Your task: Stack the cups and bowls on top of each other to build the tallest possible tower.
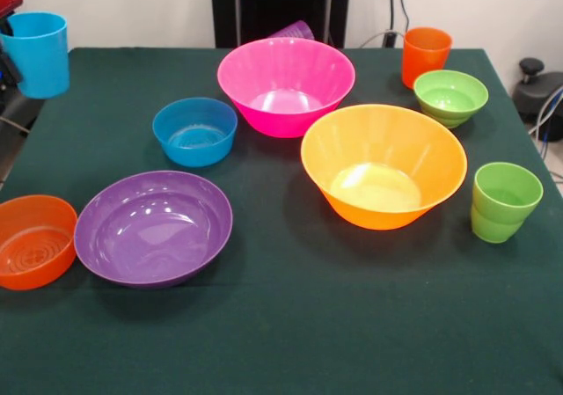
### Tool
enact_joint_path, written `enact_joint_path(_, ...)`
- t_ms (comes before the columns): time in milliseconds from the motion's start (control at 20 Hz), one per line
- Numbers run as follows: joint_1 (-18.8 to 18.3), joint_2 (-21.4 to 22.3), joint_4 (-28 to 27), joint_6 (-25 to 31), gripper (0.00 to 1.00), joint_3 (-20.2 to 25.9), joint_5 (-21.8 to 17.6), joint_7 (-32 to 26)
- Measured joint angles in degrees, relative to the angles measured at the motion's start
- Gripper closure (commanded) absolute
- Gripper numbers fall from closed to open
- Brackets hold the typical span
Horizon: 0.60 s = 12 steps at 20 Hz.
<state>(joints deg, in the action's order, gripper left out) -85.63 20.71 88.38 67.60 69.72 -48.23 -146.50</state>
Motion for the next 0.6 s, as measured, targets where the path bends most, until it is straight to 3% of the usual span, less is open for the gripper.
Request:
enact_joint_path(200,3.39,1.47,-2.48,6.30,1.00,-3.12,-0.01,0.00)
enact_joint_path(400,8.47,3.78,-4.87,18.35,1.00,-5.97,0.15,0.00)
enact_joint_path(600,10.34,5.13,-5.11,23.34,1.00,-6.20,0.17,0.00)
